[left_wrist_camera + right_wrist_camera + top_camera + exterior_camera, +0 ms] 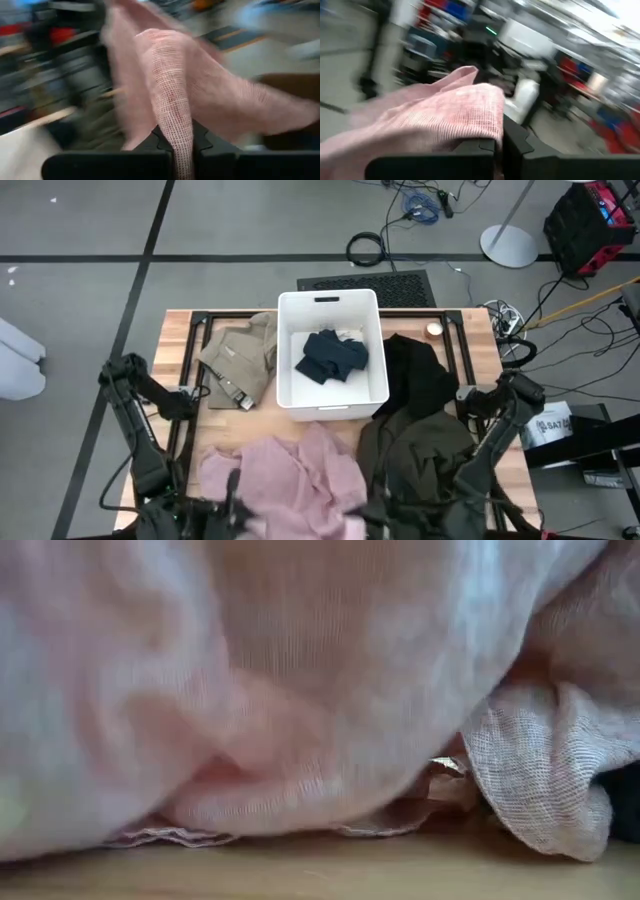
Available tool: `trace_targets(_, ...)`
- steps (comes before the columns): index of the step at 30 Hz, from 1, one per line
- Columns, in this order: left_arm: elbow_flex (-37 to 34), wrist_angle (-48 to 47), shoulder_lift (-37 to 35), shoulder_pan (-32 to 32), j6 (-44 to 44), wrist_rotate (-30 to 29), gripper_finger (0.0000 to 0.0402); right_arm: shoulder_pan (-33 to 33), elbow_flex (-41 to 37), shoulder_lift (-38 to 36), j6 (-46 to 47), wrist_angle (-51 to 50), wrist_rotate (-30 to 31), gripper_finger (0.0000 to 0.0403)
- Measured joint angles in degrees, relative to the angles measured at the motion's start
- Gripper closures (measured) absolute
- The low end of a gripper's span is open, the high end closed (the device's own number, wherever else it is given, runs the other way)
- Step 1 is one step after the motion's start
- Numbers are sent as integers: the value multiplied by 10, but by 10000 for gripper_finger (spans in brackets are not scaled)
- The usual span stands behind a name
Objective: Sort clothes
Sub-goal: Put the pink shirt into the white laundry bin
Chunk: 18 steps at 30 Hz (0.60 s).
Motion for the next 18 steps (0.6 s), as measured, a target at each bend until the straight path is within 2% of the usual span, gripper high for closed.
trace_targets(2,0,-64,-8,2,-37,-78,388,-23,0,8,17,-8,25,403)
trace_targets(4,0,-149,-16,7,-107,-119,388,-50,0,16,47,-31,28,403)
trace_targets(9,0,-376,-24,18,-343,-124,388,-114,0,30,191,-195,7,403)
trace_targets(11,-7,-440,-24,18,-427,-123,388,-133,0,33,264,-275,-9,403)
trace_targets(15,-52,-500,-23,16,-552,-107,388,-155,-24,33,375,-370,-18,403)
trace_targets(18,-102,-501,-23,17,-614,-91,388,-163,-61,34,426,-383,-24,403)
